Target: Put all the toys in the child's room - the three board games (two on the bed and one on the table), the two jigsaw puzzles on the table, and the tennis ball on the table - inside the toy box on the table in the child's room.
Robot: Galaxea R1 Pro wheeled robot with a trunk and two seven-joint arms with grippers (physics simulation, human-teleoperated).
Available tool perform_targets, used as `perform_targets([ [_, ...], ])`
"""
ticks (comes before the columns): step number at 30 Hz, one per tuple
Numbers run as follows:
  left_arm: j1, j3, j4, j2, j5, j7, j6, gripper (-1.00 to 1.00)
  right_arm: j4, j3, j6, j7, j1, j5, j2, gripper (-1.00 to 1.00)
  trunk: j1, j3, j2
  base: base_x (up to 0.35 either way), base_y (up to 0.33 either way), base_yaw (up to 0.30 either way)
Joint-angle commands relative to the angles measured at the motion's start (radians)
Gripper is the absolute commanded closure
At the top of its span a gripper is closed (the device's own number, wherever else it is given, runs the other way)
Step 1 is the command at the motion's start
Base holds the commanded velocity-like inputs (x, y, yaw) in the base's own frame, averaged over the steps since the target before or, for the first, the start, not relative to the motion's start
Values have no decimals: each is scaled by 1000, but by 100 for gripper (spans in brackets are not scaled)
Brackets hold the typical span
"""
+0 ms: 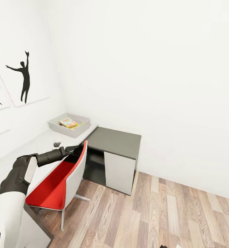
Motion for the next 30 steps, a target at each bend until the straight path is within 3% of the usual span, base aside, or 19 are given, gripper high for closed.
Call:
perform_targets([
  [1, 0, 1, -2, 1, 0, -19, 3, -100, 0, 9, -6, 0, 0, -8, 1, -100, 1, -2, -2, 0, 0, -199],
  [16, 3, 1, -4, 7, -2, -49, -1, -100, 19, 13, -7, 83, 1, 4, 2, -100, 1, -2, -2, 0, 0, -248],
  [27, 10, 0, -3, 1, -3, -42, -5, -100, 20, 15, -3, 89, 1, 4, 4, -100, 1, -2, -2, -52, 0, -25],
  [30, 10, -27, -3, 0, -10, -39, -19, -100, 21, 15, -5, 89, 1, 5, 3, -100, 1, -2, -2, -12, 0, -1],
])
